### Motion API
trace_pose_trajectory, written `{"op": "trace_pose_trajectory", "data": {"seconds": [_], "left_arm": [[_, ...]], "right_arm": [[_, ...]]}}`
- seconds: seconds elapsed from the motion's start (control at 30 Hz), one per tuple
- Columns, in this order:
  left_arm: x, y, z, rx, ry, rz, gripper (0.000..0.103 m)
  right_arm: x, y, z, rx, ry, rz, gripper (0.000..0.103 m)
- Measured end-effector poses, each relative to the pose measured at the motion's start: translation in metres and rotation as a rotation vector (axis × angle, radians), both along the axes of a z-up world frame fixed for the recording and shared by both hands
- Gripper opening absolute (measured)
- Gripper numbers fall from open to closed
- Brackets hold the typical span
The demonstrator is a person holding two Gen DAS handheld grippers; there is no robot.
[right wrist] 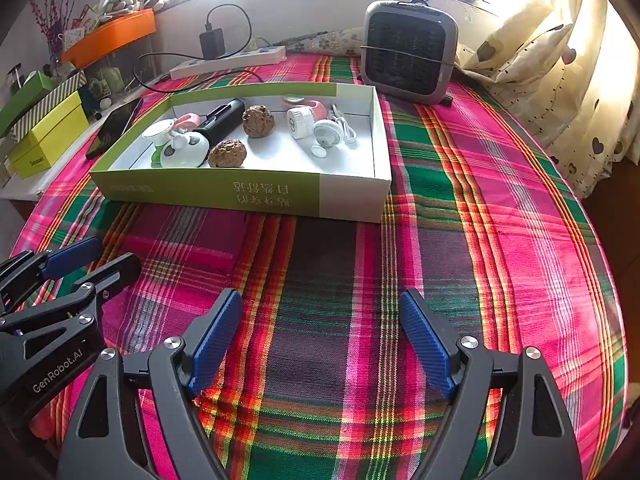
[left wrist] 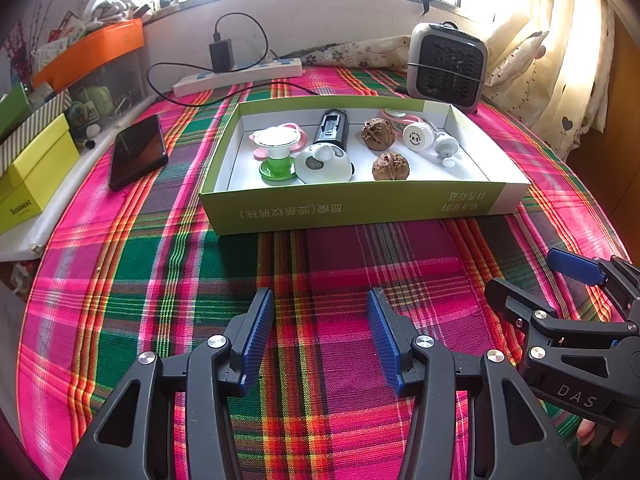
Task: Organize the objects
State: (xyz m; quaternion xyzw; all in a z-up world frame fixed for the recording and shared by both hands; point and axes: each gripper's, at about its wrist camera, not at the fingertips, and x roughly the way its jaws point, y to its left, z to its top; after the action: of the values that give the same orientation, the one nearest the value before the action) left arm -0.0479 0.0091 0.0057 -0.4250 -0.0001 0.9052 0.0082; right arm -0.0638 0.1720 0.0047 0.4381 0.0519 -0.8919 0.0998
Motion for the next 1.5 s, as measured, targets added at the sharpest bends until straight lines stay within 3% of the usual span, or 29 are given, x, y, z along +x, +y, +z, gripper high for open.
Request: {"op": "trace_pose_trajectory", "data": {"seconds": [1.5], "left_arm": [[-0.0003,0.0,-0.0004,0.0,-0.001,0.0,0.048]], "right_arm": [[0.0002,-0.0007,0.0003,0.001,-0.001,0.0,0.082]]}}
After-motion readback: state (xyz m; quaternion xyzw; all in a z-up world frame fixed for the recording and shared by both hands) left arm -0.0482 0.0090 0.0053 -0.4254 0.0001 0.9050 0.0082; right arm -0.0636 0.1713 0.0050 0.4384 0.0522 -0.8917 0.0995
